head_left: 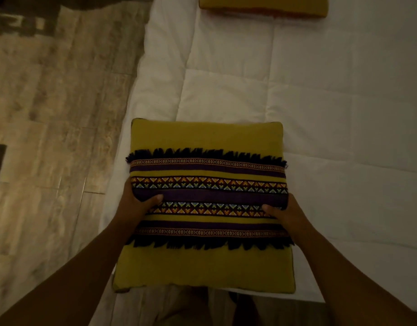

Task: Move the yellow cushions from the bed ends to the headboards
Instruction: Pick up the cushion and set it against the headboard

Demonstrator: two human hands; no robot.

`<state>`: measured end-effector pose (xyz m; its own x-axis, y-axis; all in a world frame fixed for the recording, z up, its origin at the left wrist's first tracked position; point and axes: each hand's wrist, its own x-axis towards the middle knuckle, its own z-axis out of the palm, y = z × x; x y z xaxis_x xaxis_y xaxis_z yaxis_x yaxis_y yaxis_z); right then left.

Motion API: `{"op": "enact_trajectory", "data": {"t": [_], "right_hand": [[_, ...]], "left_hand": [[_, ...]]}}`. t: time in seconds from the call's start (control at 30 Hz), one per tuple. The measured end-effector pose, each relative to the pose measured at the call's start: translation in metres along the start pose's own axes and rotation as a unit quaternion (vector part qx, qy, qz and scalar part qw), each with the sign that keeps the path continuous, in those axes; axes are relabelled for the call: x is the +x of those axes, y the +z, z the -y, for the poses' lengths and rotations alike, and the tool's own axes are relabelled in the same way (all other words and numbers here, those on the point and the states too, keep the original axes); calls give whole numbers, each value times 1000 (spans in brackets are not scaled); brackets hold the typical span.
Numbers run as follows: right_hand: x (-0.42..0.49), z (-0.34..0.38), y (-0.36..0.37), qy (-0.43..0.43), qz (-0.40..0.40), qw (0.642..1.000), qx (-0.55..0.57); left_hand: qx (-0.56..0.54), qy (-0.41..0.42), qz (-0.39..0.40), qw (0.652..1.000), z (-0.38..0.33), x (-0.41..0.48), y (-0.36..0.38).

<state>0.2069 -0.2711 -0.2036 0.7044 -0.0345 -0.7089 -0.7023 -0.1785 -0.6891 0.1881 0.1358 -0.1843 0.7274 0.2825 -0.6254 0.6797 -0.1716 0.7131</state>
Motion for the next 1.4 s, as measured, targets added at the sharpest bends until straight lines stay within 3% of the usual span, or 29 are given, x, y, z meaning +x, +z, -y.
{"op": "enact_trajectory", "data": {"t": [0.23,0.47,0.63,0.73,0.97,1.1,1.17,1.27,1.4], "right_hand": [[-50,-22,6,17,-89,990,105],[-88,-47,39,37,-194,954,226],[-89,-59,77,108,-215,929,280],[-73,-70,89,142,-247,925,250],[-44,-98,74,161,-174,945,224],[-52,-92,54,207,-113,936,263],[-56,-79,40,223,-180,930,230],[-57,-49,11,191,-299,933,65],[-39,1,-22,74,-317,942,-77]], "left_hand": [[69,91,70,991,-71,21,16],[239,187,132,944,-149,63,65],[332,196,138,912,-160,98,87],[368,170,150,902,-149,121,89],[397,161,110,897,-120,141,100],[340,181,135,913,-122,132,90],[298,187,128,927,-122,117,83],[283,188,48,939,-113,86,76],[290,178,-12,940,-88,49,64]]}}
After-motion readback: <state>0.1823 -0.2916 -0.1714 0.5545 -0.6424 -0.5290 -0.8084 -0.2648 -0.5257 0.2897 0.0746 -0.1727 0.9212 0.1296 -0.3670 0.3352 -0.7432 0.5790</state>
